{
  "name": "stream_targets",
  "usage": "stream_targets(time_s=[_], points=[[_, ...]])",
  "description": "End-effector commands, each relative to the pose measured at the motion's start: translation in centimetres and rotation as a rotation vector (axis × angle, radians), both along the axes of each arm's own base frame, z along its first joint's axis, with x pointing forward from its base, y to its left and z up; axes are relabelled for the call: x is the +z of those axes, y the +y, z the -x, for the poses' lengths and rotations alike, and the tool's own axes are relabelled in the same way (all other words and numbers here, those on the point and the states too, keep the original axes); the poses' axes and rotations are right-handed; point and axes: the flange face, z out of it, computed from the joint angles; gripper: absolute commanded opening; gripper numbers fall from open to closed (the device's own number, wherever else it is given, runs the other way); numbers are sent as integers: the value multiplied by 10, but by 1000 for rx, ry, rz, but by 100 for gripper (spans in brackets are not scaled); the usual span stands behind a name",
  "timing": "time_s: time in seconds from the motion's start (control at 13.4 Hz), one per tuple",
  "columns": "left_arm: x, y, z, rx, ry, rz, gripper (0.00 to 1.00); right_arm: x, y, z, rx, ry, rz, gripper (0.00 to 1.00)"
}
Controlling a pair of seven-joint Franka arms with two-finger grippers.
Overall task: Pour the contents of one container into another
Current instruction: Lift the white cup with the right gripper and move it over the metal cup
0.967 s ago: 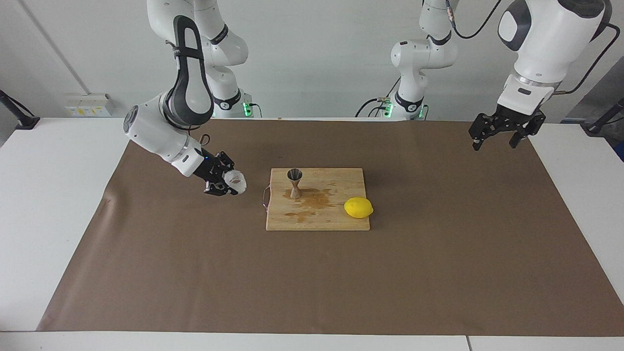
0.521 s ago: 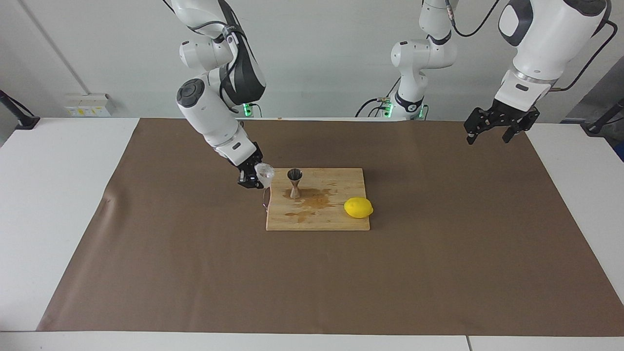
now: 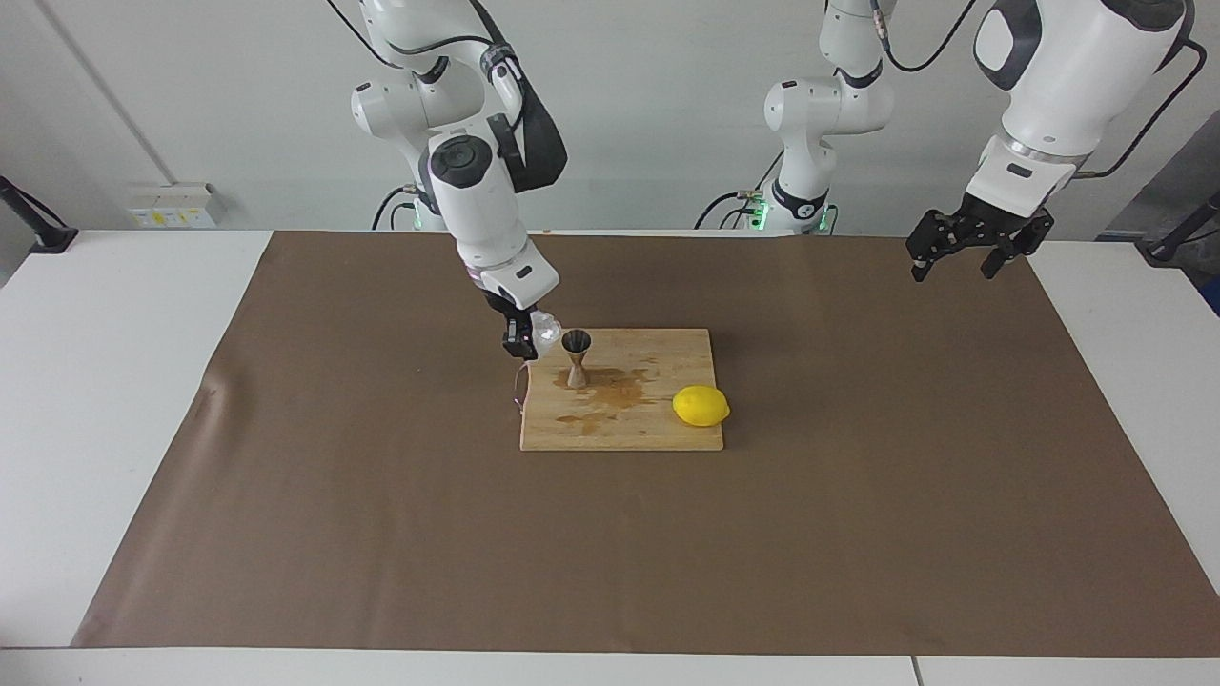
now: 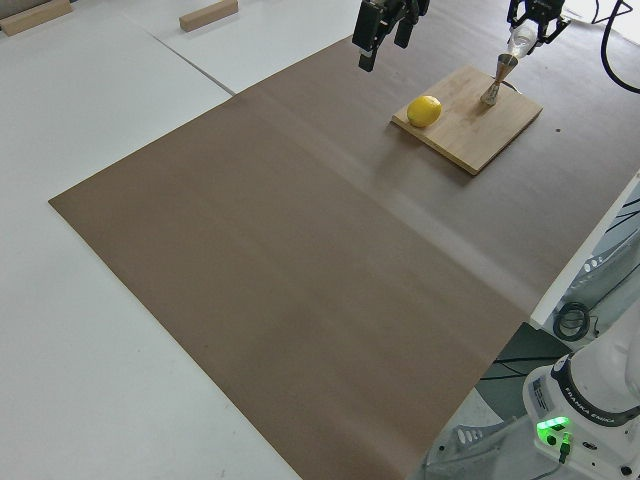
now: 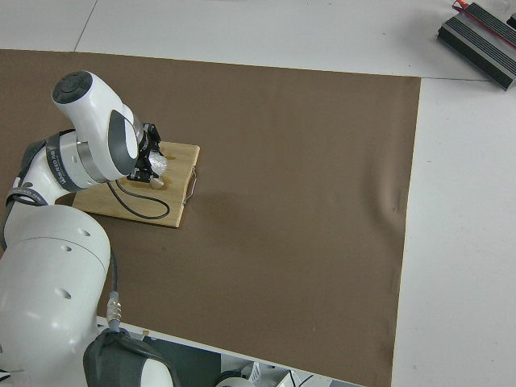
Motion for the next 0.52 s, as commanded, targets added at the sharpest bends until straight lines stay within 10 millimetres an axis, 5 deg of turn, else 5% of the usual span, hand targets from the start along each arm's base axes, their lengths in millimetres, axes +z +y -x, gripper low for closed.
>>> stream_targets(time_s=[0.0,0.45], points=[[3,4,6,-5,5,9,100,8,8,1,61,-42,85,0],[5,3,8,-2,6,9,100,19,34,7,141,-108,210,0]])
